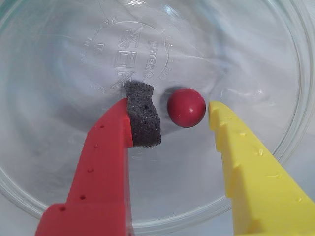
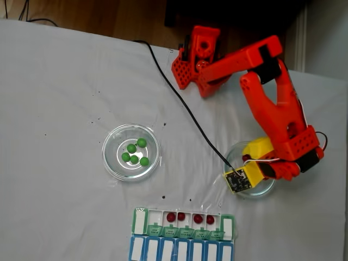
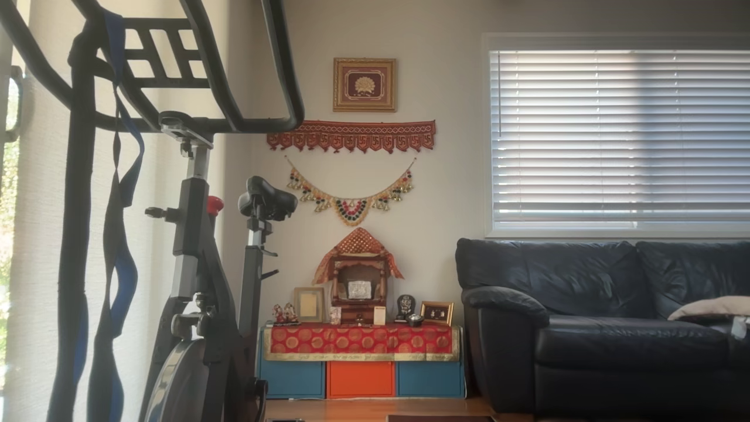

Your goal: Sort medicines into box.

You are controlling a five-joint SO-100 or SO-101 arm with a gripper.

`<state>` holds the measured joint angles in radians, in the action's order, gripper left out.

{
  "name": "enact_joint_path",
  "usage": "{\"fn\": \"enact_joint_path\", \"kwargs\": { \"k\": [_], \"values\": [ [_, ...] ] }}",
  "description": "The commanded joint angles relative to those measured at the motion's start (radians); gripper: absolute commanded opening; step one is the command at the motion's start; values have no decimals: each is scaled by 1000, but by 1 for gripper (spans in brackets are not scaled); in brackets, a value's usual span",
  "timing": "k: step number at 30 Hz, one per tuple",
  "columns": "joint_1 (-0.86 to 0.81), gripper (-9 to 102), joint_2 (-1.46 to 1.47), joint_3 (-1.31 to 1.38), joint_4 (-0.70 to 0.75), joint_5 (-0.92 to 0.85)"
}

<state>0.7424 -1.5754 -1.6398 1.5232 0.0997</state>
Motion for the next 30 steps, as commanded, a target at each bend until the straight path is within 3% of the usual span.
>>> {"fn": "enact_joint_path", "kwargs": {
  "k": [1,30],
  "values": [
    [41,18,-63,11,29,2],
    [52,2,-41,0,28,-2]
  ]
}}
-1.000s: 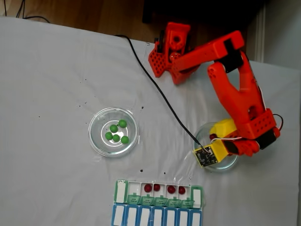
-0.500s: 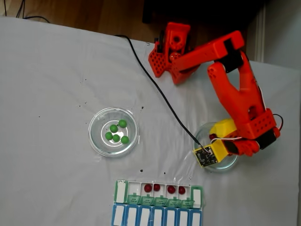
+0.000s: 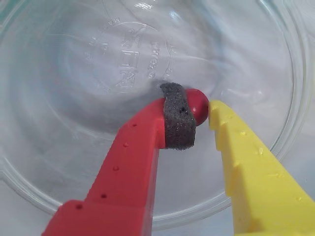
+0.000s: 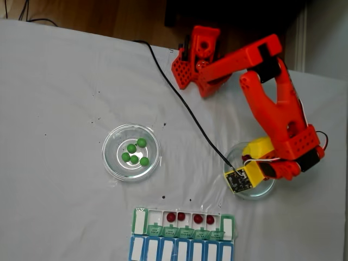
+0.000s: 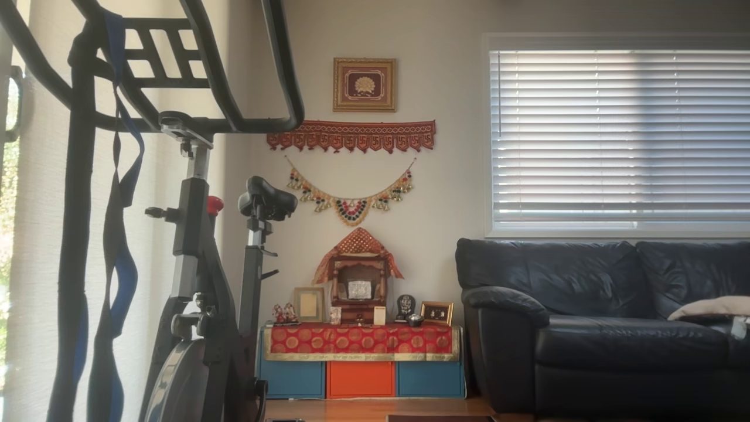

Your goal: Sort medicines into box.

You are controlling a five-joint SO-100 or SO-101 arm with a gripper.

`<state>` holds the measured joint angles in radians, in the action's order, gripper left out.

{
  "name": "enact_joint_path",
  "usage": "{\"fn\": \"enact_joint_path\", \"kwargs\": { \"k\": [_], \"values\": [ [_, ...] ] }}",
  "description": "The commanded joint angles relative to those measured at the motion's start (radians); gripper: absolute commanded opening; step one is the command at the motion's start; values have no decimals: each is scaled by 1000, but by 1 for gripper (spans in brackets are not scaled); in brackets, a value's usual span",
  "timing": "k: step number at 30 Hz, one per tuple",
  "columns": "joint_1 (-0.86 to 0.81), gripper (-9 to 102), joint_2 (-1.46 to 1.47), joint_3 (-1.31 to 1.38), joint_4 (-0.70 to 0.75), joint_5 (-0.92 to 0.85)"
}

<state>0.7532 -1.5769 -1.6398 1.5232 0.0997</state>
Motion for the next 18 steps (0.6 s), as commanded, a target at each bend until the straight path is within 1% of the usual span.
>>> {"fn": "enact_joint_path", "kwargs": {
  "k": [1,7,9,10,18],
  "values": [
    [41,2,-40,0,28,-2],
    [43,3,-35,-2,28,-3],
    [44,11,-32,-2,26,-5],
    [44,13,-31,-2,26,-5],
    [44,16,-37,-2,25,-12]
  ]
}}
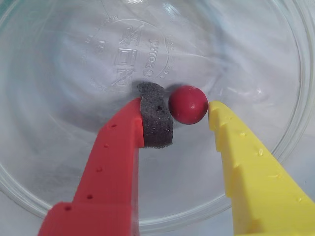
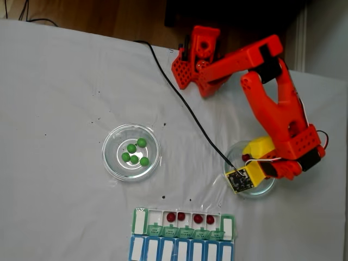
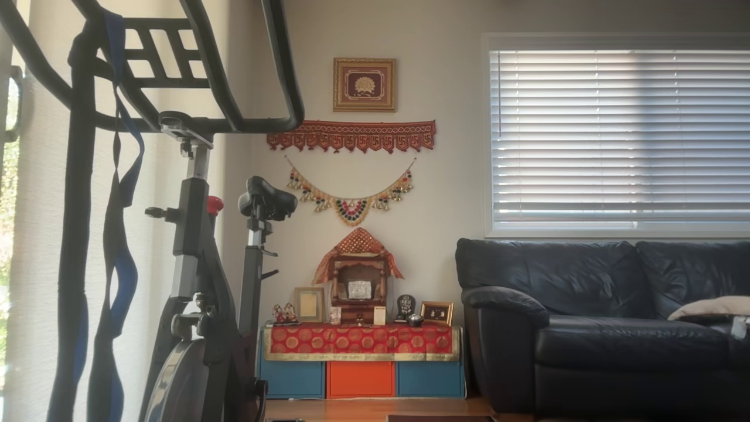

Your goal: Sort medicines into box.

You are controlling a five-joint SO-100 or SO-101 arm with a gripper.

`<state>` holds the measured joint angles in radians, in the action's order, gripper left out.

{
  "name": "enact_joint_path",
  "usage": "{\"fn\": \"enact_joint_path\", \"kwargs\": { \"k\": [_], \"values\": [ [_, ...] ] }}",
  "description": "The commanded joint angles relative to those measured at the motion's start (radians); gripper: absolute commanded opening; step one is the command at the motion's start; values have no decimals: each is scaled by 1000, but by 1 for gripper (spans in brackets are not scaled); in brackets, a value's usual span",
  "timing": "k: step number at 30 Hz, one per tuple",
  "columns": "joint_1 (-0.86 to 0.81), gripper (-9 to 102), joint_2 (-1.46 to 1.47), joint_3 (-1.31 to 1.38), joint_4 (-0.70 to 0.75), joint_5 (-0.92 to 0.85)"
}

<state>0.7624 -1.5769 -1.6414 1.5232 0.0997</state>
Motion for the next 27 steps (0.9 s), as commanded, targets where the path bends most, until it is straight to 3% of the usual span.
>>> {"fn": "enact_joint_path", "kwargs": {
  "k": [1,27],
  "values": [
    [35,16,-40,2,25,-14],
    [72,16,11,-14,37,-38]
  ]
}}
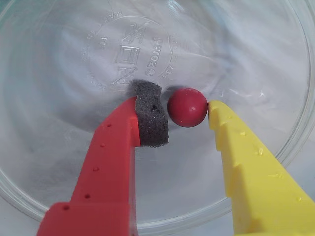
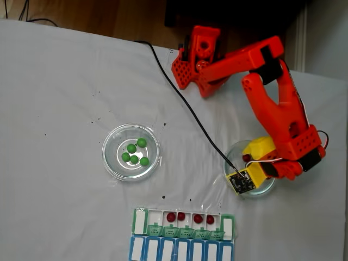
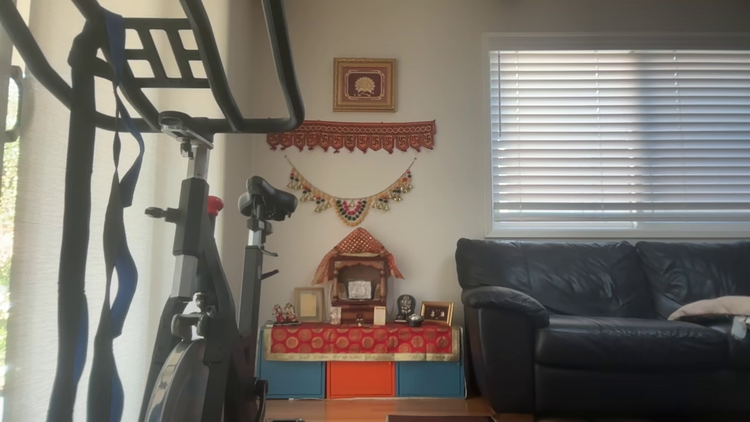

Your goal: Sort medicines into box.

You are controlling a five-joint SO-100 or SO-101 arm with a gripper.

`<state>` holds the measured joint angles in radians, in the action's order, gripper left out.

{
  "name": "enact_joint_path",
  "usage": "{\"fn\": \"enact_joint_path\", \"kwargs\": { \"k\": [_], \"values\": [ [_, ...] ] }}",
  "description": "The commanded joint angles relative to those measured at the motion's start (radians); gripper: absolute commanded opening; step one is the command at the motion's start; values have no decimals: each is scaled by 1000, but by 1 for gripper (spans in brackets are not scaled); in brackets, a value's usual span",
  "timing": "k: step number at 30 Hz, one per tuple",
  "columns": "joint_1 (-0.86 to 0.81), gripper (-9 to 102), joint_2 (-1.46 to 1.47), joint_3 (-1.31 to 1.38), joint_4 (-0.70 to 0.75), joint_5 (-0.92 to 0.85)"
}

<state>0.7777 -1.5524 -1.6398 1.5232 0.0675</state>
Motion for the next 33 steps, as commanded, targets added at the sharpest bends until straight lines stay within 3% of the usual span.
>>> {"fn": "enact_joint_path", "kwargs": {
  "k": [1,20,33],
  "values": [
    [58,15,-11,-15,38,-9],
    [72,2,14,-18,58,-25],
    [72,2,15,-18,61,-26]
  ]
}}
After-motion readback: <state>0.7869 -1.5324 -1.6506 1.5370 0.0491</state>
